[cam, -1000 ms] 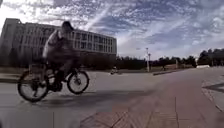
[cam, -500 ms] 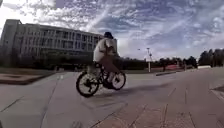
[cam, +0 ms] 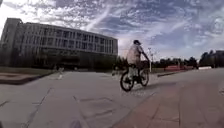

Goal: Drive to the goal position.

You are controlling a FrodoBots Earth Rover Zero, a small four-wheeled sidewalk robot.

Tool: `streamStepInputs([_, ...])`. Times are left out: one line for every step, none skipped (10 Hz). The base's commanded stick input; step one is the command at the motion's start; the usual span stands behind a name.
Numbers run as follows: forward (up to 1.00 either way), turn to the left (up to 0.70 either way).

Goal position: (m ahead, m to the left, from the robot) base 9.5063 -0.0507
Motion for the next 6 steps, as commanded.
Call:
streamStepInputs([0.7,0.0])
streamStepInputs([0.7,0.0])
streamStepInputs([0.7,0.0])
streamStepInputs([0.7,0.0])
streamStepInputs([0.7,0.0])
streamStepInputs([0.7,0.0])
